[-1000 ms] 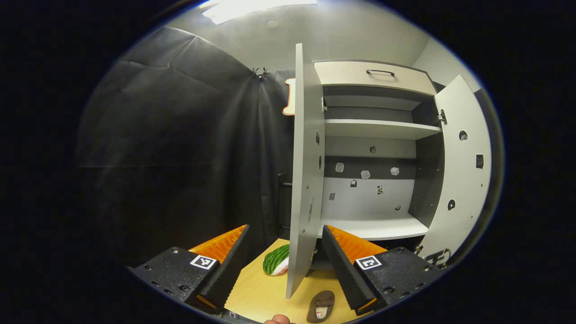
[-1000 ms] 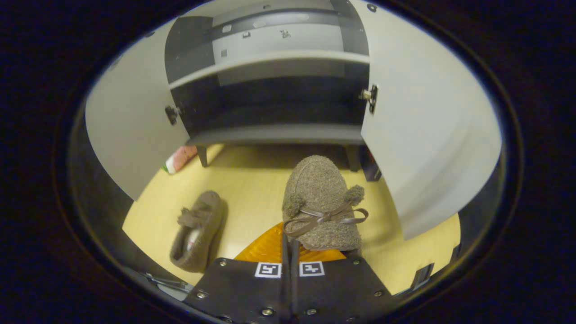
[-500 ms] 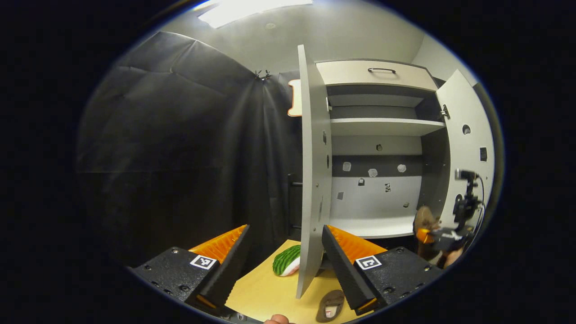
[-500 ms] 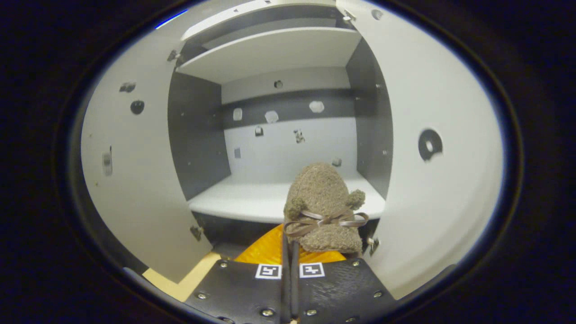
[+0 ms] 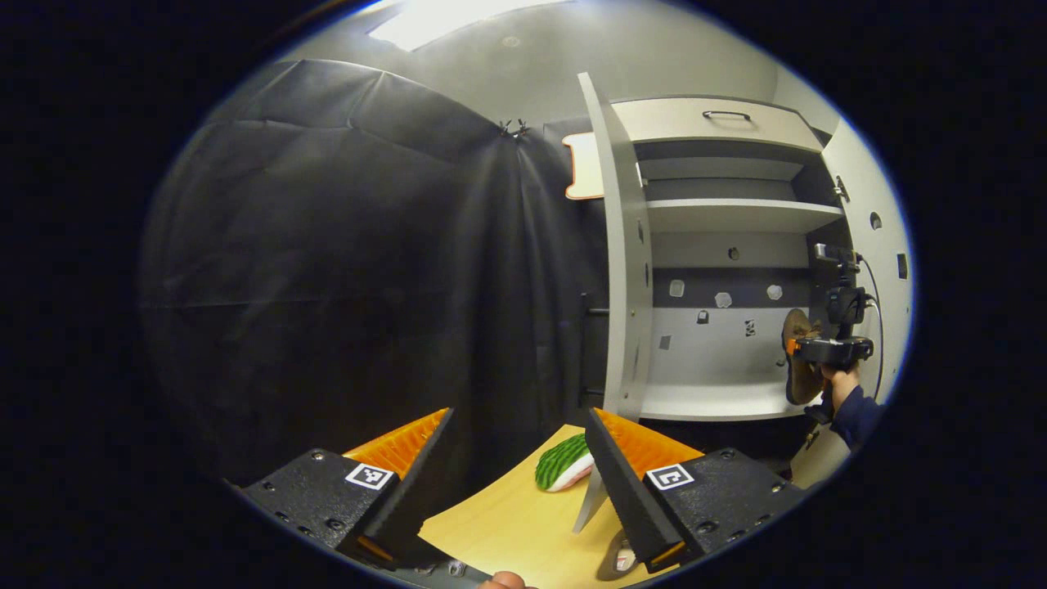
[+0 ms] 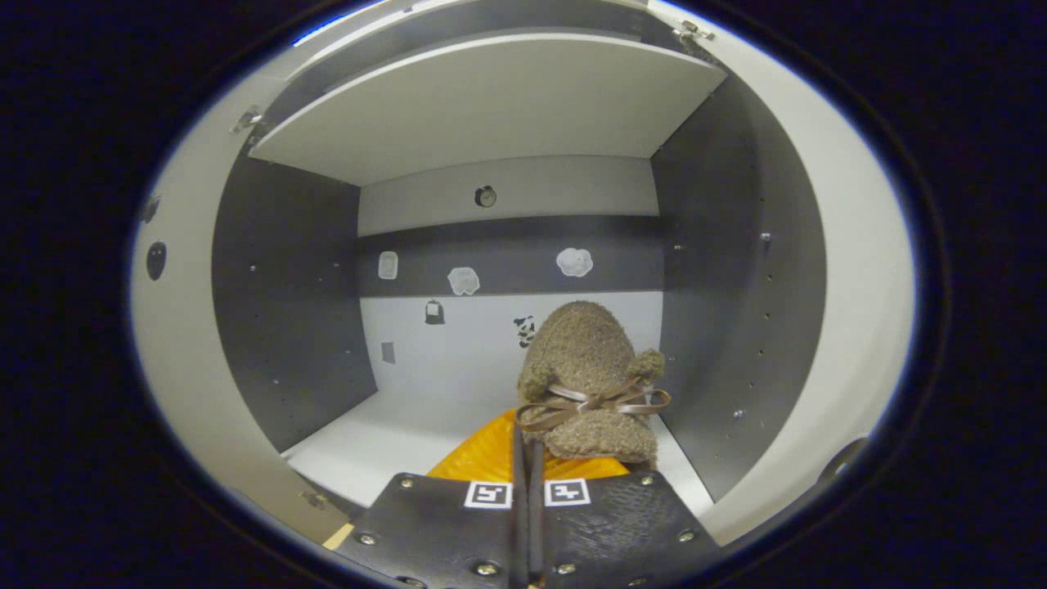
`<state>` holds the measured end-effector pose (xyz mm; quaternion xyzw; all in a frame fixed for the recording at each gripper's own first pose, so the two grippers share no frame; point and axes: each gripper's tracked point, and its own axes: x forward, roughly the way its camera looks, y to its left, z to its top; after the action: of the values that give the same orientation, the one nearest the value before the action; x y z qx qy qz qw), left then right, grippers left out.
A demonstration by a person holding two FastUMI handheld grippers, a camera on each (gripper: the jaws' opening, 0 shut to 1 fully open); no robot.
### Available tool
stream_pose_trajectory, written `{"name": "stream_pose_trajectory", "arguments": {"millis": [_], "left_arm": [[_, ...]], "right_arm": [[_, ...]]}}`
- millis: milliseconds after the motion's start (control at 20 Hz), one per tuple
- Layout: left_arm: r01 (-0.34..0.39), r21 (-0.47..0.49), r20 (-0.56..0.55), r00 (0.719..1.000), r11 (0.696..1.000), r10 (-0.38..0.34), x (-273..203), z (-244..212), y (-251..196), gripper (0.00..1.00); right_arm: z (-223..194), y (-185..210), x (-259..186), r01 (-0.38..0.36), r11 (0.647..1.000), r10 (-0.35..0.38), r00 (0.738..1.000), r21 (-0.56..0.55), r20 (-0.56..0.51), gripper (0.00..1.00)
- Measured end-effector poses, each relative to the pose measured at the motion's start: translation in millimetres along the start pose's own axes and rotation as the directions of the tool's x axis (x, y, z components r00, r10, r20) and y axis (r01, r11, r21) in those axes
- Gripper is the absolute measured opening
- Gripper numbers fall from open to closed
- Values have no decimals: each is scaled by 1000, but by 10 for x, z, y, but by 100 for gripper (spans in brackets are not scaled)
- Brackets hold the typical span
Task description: Grab one shoe with the right hand and put it into the shoe cabinet, grab the other shoe with the left hand and put it into the shoe cabinet; then close the right door with the right hand and the left door with the left hand.
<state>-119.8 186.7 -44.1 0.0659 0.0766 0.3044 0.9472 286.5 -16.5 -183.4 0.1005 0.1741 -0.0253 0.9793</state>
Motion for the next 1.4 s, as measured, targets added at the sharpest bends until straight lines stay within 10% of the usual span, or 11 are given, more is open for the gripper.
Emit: {"name": "stream_pose_trajectory", "arguments": {"millis": [650, 1050, 1400], "left_arm": [[-145, -5, -20, 989, 989, 144, -82, -100, 346, 93], [-65, 16, -25, 998, 998, 65, -145, -120, 296, 96], [85, 41, -71, 994, 996, -82, -107, -341, -103, 96]], "right_arm": [[-572, -31, 653, 44, 999, -47, 986, -22, -163, 6], [-615, -6, 363, 13, 1000, -11, 978, 8, -210, 23], [173, 161, -496, -58, 998, 59, 998, 30, -30, 24]]}}
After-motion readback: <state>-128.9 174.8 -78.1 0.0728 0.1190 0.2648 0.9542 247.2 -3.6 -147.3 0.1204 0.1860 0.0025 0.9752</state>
